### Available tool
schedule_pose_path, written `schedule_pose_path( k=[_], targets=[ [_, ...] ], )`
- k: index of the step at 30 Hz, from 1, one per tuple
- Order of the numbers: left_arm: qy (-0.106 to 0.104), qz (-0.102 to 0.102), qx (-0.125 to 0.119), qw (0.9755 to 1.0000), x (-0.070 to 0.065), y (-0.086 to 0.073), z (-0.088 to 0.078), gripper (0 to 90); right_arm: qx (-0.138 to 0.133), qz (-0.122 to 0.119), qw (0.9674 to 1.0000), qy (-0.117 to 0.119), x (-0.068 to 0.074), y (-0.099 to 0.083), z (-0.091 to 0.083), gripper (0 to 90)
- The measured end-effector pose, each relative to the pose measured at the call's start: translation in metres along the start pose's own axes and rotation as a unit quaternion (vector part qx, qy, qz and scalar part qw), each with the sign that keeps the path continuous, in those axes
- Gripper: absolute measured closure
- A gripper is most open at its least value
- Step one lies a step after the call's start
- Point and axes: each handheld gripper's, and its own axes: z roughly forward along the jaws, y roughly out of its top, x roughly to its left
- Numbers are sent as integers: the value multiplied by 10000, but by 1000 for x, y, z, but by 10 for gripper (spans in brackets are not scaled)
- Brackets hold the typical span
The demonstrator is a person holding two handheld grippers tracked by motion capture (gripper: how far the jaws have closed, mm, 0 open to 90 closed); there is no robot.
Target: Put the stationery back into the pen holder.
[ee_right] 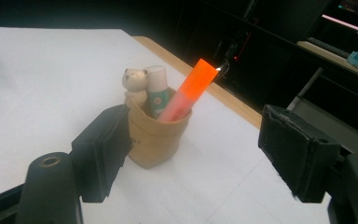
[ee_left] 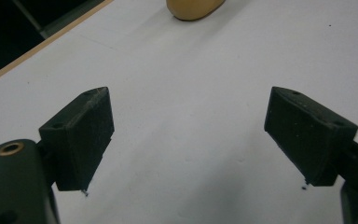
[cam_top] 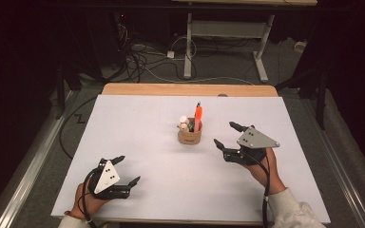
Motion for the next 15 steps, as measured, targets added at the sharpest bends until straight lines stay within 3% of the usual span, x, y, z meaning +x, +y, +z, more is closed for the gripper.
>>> schedule_pose_path(
  k=[15],
  targets=[
    [-7,22,31,10000,-1,0,1,151,-131,-118,9998,36,3,-8,-20,257]
  ],
)
